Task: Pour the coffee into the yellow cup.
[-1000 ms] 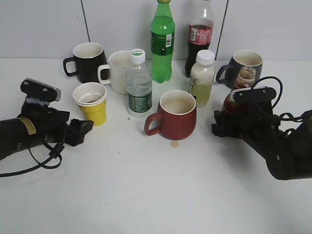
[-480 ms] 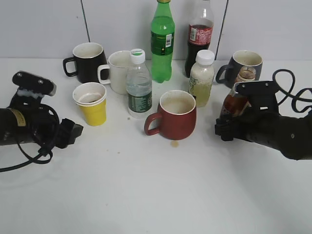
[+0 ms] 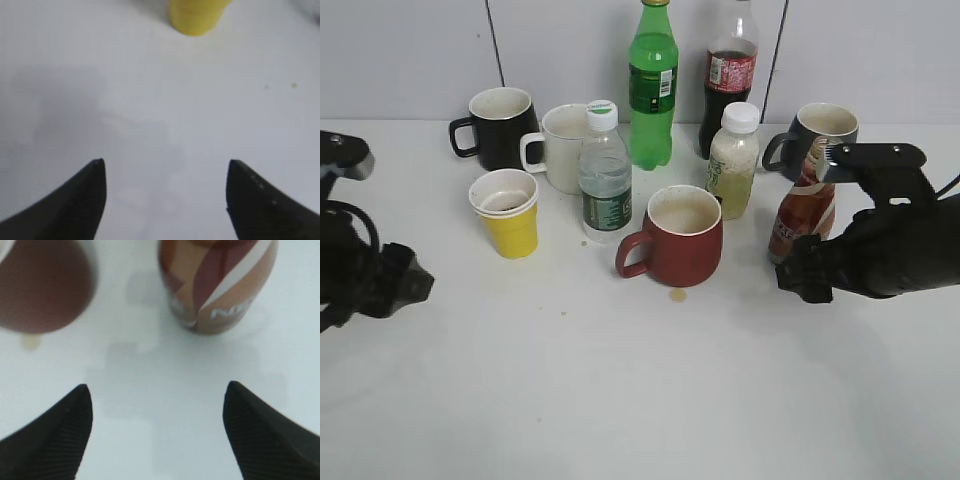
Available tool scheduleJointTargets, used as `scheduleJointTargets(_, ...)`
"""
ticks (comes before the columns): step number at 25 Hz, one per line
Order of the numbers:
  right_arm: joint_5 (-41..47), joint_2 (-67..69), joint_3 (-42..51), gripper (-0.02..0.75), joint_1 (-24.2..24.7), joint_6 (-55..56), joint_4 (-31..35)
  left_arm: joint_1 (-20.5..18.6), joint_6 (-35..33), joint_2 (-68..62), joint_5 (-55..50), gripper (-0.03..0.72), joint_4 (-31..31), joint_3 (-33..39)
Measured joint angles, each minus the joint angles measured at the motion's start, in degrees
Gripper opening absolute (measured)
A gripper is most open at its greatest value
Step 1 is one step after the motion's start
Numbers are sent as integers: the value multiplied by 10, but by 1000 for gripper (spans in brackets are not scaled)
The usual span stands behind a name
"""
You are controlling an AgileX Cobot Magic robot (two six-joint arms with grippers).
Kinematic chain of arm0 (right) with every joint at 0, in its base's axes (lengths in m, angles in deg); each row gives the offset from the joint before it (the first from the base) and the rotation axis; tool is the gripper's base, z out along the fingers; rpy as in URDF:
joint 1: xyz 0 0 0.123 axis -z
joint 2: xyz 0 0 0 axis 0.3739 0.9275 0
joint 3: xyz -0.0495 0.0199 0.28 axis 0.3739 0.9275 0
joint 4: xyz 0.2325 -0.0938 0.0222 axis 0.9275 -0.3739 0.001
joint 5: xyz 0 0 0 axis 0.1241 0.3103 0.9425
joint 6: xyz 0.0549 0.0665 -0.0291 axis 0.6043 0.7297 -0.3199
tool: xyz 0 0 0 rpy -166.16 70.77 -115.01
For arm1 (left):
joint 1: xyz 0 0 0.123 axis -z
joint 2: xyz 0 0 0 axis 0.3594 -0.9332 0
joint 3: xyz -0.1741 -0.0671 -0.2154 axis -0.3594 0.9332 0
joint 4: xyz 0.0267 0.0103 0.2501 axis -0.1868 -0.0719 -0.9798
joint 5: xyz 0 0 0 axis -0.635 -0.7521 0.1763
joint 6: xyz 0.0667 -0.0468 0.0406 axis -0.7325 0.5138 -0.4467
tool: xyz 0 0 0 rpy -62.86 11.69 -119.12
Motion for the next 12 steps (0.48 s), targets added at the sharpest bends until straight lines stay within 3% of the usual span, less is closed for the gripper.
scheduleJointTargets(4,127,-94,-1,608,0,1,-32,0,0,85,-115,548,1,1)
scheduleJointTargets(8,265,-212,-1,608,0,23,-82,1,0,268,-304,525,1,-3)
scheduleJointTargets(12,394,-348,-1,601,0,32,-109,1,0,427,-407,521,1,-14)
